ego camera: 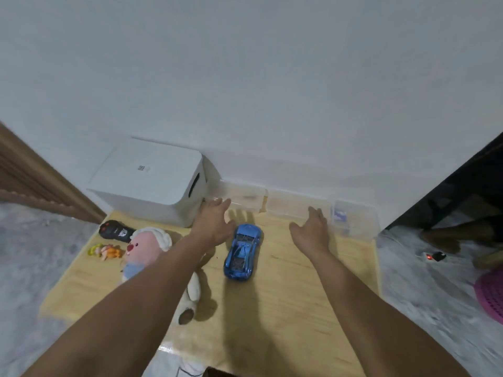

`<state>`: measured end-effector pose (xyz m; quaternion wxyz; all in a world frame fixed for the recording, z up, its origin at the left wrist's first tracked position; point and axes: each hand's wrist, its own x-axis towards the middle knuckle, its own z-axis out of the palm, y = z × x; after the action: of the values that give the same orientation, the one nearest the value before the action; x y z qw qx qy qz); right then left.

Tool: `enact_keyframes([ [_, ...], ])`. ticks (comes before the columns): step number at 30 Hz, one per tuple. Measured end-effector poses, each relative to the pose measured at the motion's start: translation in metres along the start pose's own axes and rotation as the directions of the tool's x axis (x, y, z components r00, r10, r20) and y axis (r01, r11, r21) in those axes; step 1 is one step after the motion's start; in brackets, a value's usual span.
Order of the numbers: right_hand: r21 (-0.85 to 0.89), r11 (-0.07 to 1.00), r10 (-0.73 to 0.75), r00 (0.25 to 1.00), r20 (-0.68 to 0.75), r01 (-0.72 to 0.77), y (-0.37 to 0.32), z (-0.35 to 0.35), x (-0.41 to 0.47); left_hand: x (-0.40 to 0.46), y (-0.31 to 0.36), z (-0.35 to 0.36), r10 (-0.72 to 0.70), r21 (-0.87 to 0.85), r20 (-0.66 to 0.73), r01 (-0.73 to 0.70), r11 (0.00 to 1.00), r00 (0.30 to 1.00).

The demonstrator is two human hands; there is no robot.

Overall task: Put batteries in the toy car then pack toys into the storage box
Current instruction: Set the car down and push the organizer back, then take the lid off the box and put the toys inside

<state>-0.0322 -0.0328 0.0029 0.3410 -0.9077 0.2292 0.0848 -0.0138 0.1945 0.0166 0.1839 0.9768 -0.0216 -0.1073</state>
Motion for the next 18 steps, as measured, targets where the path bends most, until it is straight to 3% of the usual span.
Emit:
enact_keyframes([
  [3, 0.147, 0.983, -0.119, 0.991, 0.065, 0.109, -0.033, 0.006, -0.014, -0.023, -0.011, -0.022, -0.001, -0.106, -0.115, -0.011, 0.994, 0.993],
  [11, 0.275, 0.926, -0.314, 0.933, 0.178, 0.259, -0.132, 0.033, -0.052, -0.038, -0.068, -0.092, -0.162, -0.170, -0.340, 0.109, 0.979, 0.927],
  [18, 0.244, 0.950, -0.251, 0.942, 0.223, 0.195, -0.205, 0.076, -0.063, -0.023, -0.138, -0.148, -0.320, -0.208, -0.380, 0.257, 0.944, 0.868],
])
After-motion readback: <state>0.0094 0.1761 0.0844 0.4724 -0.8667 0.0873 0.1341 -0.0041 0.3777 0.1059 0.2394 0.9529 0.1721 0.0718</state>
